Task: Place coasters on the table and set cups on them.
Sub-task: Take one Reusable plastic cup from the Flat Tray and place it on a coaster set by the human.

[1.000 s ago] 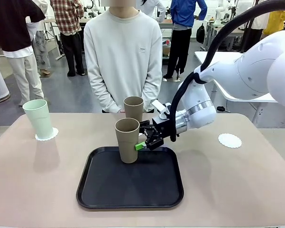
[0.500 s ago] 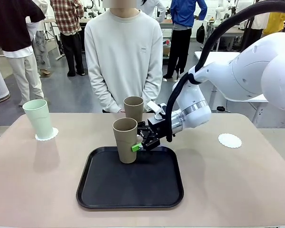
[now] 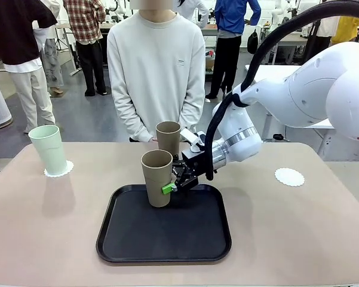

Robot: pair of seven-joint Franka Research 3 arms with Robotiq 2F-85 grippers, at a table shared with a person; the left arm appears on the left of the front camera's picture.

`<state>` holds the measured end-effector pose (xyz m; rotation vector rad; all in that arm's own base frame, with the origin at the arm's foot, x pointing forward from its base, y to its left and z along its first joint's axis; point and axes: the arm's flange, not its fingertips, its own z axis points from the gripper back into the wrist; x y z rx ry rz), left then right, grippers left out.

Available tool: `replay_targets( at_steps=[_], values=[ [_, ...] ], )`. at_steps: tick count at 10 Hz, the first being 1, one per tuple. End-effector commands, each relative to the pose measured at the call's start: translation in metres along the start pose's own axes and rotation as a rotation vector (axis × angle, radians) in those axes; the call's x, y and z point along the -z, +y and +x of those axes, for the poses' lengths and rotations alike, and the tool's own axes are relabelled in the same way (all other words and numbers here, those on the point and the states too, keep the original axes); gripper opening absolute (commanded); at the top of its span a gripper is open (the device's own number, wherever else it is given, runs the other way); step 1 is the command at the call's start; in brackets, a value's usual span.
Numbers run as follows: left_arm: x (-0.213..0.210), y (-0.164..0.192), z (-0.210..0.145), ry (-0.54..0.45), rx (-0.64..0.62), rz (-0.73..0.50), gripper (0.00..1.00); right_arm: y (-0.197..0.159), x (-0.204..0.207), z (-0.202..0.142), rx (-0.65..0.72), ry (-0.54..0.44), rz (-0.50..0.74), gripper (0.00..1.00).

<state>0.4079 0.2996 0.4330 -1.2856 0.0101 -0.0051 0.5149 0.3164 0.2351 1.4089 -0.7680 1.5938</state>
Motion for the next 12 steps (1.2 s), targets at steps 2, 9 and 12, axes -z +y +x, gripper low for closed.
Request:
replay_targets(
  at_steps=[2, 9, 12],
  values=[
    [0.0, -0.003, -0.001, 0.002, -0.008, -0.001, 1.0, -0.015, 0.009, -0.004, 0.031, 0.029, 0.056, 1.0],
    [0.0, -0.003, -0.001, 0.002, -0.008, -0.001, 1.0, 0.001, 0.004, 0.002, -0.023, 0.047, 0.052, 0.0],
    [0.0, -0.003, -0.001, 0.002, -0.008, -0.001, 1.0, 0.059, -0.011, 0.039, -0.051, 0.013, -0.063, 0.0]
  ],
)
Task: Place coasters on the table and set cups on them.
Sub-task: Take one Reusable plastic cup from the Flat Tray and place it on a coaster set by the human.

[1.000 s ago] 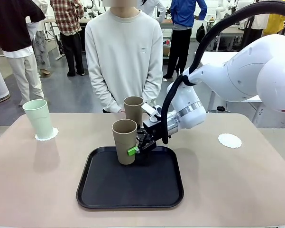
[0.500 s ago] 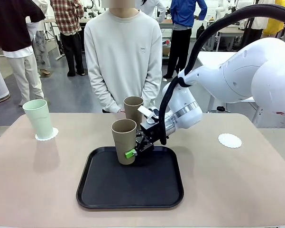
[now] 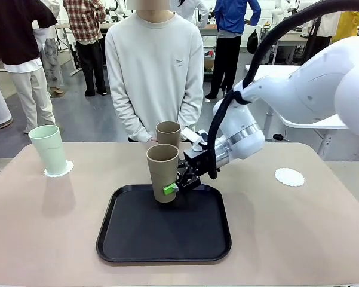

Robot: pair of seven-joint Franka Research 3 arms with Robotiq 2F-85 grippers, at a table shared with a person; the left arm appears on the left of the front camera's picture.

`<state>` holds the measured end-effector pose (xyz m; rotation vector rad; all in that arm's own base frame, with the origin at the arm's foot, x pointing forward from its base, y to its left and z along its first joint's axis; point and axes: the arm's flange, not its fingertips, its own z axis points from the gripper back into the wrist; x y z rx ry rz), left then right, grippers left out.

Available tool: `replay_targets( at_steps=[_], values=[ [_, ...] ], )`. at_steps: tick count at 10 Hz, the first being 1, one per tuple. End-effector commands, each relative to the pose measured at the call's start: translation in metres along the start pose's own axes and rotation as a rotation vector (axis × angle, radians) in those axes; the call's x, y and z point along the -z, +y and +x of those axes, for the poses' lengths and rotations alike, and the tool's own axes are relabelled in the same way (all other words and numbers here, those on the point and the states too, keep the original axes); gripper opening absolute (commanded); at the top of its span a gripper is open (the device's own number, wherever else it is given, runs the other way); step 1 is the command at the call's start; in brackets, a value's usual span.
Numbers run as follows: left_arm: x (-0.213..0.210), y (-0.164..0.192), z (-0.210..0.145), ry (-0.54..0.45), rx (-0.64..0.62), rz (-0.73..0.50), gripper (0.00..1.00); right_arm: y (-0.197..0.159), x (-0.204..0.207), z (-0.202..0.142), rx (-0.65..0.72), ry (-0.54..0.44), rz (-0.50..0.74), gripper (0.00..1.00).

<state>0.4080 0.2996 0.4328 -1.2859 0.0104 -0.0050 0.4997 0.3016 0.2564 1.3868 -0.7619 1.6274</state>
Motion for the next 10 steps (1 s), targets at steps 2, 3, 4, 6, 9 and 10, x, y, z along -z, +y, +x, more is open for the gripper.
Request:
replay_targets(
  at_steps=[2, 3, 4, 6, 9, 10],
  values=[
    [0.0, -0.003, -0.001, 0.002, -0.008, -0.001, 1.0, 0.09, -0.031, 0.071, -0.085, -0.03, -0.197, 0.0],
    [0.0, -0.003, -0.001, 0.002, -0.008, -0.001, 1.0, 0.11, -0.048, 0.085, -0.095, -0.015, -0.267, 0.0],
    [0.0, -0.003, -0.001, 0.002, -0.008, -0.001, 1.0, 0.124, -0.067, 0.094, -0.093, -0.011, -0.345, 0.0],
    [0.0, -0.003, -0.001, 0.002, -0.008, -0.001, 1.0, 0.151, -0.11, 0.103, -0.054, -0.029, -0.463, 0.0],
    [0.0, -0.003, -0.001, 0.002, -0.008, -0.001, 1.0, 0.162, -0.154, 0.098, 0.0, -0.081, -0.523, 0.0],
    [0.0, -0.003, -0.001, 0.002, -0.008, -0.001, 1.0, 0.16, -0.161, 0.093, 0.047, -0.058, -0.522, 0.0]
  ],
)
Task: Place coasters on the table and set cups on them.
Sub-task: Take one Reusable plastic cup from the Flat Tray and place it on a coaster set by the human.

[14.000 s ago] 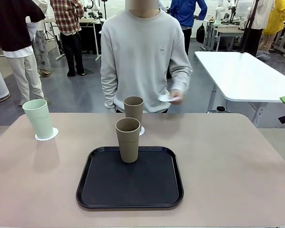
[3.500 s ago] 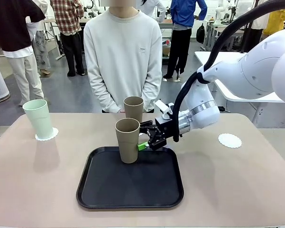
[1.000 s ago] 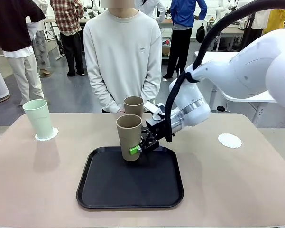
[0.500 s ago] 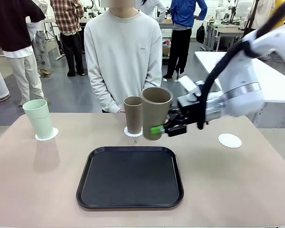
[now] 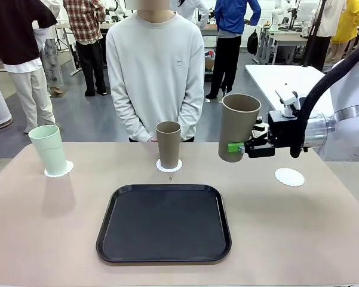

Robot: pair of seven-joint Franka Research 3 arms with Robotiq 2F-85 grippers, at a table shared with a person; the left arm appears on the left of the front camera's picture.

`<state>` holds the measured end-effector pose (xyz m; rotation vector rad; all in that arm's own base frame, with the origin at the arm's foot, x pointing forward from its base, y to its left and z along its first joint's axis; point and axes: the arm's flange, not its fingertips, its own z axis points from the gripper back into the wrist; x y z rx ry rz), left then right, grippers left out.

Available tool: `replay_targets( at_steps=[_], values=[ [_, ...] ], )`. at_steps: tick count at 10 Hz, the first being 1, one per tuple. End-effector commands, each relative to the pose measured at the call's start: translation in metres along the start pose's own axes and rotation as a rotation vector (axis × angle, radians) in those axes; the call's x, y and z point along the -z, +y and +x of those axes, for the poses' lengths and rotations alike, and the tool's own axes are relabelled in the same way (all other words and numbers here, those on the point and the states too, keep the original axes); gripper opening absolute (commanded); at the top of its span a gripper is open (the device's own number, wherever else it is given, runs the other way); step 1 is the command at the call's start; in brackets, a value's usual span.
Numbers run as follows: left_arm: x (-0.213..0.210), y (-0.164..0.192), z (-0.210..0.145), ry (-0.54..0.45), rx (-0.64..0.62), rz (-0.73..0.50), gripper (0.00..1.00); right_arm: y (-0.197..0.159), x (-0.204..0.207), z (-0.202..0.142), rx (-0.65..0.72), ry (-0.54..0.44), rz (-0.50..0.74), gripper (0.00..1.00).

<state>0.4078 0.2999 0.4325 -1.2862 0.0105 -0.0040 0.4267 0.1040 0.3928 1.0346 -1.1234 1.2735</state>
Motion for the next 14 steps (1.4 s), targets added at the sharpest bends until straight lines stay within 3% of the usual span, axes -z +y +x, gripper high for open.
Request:
replay_targets(
  at_steps=[1, 3, 4, 6, 8, 10, 12, 14],
  values=[
    [0.0, -0.004, -0.001, 0.002, -0.007, -0.001, 1.0, 0.003, 0.007, 0.005, -0.029, -0.001, 0.015, 0.0],
    [0.0, -0.004, -0.001, 0.002, -0.007, -0.001, 1.0, 0.003, 0.007, 0.005, -0.029, -0.001, 0.015, 0.0],
    [0.0, -0.004, -0.001, 0.002, -0.007, -0.001, 1.0, 0.0, 0.001, 0.0, -0.004, 0.001, 0.004, 0.81],
    [0.0, -0.004, -0.001, 0.002, -0.007, -0.001, 1.0, -0.023, -0.052, -0.009, 0.037, 0.015, -0.014, 0.81],
    [0.0, -0.004, -0.001, 0.002, -0.007, -0.001, 1.0, -0.038, -0.122, -0.028, 0.057, 0.064, -0.123, 0.81],
    [0.0, -0.004, -0.001, 0.002, -0.007, -0.001, 1.0, -0.032, -0.19, -0.042, 0.117, -0.017, -0.258, 0.81],
    [0.0, -0.004, -0.001, 0.002, -0.007, -0.001, 1.0, -0.02, -0.23, -0.048, 0.154, -0.097, -0.325, 0.81],
    [0.0, -0.004, -0.001, 0.002, -0.007, -0.001, 1.0, -0.013, -0.238, -0.05, 0.169, -0.106, -0.342, 0.81]
  ],
)
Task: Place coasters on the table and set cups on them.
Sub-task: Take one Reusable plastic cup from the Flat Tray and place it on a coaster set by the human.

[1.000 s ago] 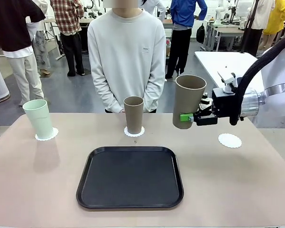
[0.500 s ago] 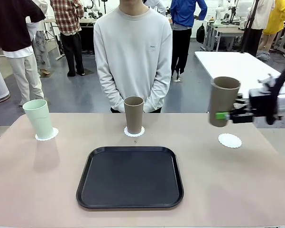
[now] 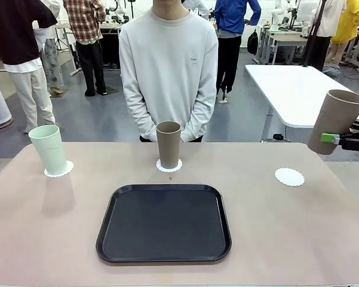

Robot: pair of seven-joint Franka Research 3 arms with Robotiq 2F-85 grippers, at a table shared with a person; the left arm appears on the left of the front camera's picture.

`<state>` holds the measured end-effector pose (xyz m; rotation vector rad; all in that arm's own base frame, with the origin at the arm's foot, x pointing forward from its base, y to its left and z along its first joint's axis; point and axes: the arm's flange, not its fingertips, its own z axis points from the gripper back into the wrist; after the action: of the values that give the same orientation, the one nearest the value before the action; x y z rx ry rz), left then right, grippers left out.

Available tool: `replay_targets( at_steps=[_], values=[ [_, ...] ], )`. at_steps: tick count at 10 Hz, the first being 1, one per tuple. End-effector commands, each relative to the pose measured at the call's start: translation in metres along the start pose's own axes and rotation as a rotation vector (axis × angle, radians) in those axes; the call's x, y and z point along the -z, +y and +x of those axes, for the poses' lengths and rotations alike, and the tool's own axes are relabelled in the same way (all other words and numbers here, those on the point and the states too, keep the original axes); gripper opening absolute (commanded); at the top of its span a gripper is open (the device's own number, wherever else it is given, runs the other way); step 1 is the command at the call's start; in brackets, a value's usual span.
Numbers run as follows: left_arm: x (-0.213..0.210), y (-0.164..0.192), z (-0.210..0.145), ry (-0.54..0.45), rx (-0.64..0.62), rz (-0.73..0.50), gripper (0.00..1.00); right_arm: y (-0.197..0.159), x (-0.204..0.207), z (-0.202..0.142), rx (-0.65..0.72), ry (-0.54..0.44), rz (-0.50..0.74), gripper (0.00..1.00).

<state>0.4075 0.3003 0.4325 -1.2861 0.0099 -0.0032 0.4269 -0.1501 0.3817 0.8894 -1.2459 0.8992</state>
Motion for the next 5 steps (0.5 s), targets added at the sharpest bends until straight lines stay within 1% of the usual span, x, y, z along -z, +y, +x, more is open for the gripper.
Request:
replay_targets(
  at_steps=[1, 2, 5],
  values=[
    [0.0, -0.004, -0.001, 0.003, -0.006, -0.001, 1.0, 0.002, 0.018, 0.002, 0.045, -0.014, -0.007, 0.81],
    [0.0, -0.004, -0.001, 0.003, -0.006, -0.001, 1.0, 0.0, 0.0, 0.0, 0.0, 0.0, 0.0, 0.81],
    [0.0, -0.004, -0.001, 0.003, -0.006, -0.001, 1.0, 0.0, 0.0, 0.0, 0.0, 0.0, 0.0, 0.81]
  ],
)
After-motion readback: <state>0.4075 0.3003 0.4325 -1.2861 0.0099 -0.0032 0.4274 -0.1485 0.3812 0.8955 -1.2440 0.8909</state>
